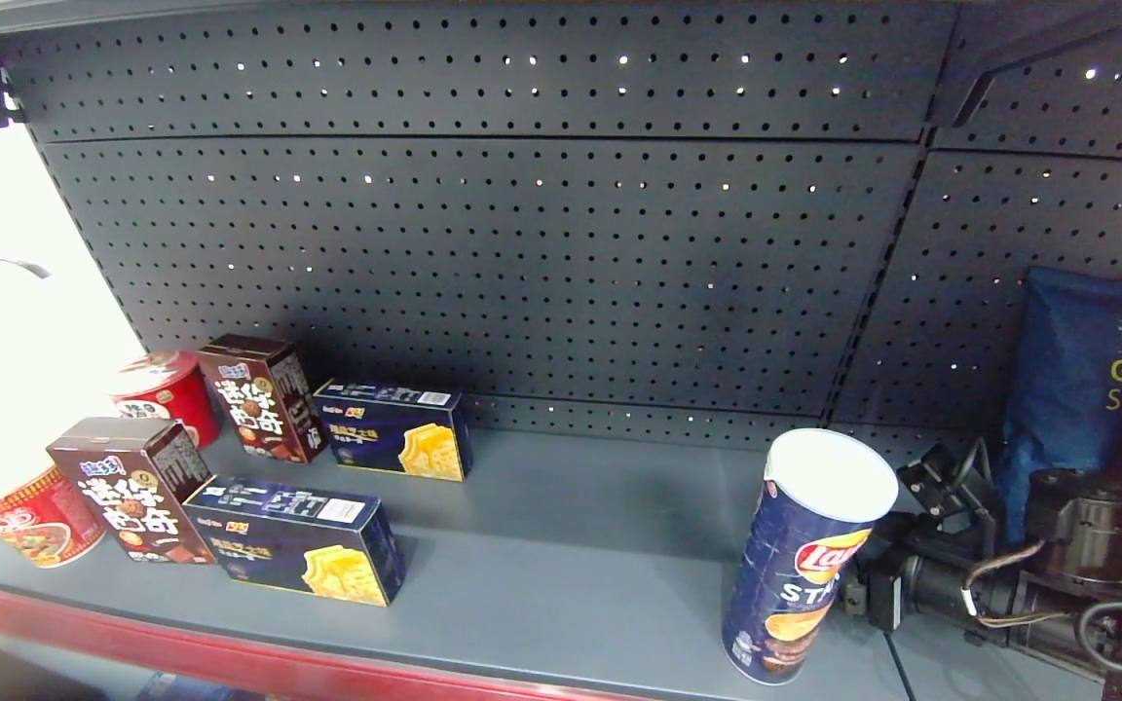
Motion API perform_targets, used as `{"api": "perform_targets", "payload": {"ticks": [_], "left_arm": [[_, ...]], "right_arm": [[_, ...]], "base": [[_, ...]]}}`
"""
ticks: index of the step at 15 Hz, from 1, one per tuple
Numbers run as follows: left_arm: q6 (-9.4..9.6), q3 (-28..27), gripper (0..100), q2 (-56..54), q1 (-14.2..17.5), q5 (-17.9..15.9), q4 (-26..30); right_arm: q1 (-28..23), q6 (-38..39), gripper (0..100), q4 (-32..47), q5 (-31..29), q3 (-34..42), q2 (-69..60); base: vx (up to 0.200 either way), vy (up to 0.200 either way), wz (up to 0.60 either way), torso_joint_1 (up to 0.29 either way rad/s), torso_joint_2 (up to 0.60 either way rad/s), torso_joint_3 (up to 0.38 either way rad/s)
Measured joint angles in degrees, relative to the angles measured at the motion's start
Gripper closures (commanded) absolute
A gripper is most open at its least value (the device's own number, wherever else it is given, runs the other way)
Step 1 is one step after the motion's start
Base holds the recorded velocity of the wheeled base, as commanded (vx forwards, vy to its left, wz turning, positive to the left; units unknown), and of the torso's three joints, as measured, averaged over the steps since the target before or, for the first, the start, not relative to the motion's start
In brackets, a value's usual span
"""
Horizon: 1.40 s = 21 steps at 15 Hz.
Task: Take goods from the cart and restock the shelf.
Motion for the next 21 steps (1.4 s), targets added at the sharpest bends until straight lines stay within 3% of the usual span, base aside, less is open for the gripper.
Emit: {"api": "perform_targets", "payload": {"ticks": [8,10,12,15,17,19,21], "left_arm": [[0.24,0.0,100,0.0,0.0,-0.2,-0.2],[2.83,-3.3,100,0.2,-0.8,-1.5,0.7],[4.74,-9.8,100,1.3,-2.2,-3.6,4.0],[5.39,-20.4,100,6.7,-3.3,-8.5,7.8],[5.47,-25.8,100,12.8,-3.6,-13.7,8.4],[5.47,-29.4,100,19.3,-3.7,-19.3,7.8],[5.47,-31.2,100,25.4,-3.7,-22.4,3.5]], "right_arm": [[0.6,0.0,0,-0.7,0.0,4.6,-3.5],[-0.9,0.1,0,-0.7,-0.2,4.7,-4.4],[-1.2,1.2,0,-0.8,-0.3,5.4,-6.5],[-0.5,2.2,0,-0.3,-0.8,7.5,-11.7],[0.9,2.5,0,0.5,-6.4,9.1,-17.0],[2.3,2.9,0,2.0,-9.7,11.0,-22.9],[2.8,3.1,0,7.4,-11.2,12.3,-30.2]], "base": [[0.0,0.0,0.0,0.0,0.0,0.0],[0.0,0.0,0.0,0.0,0.0,0.0],[0.0,0.0,0.0,0.0,0.0,0.0],[0.0,0.0,0.0,0.0,0.0,0.0],[0.0,0.0,0.0,0.0,0.0,0.0],[0.0,0.0,0.0,0.0,0.0,0.0],[0.0,0.0,0.0,0.0,0.0,0.0]]}}
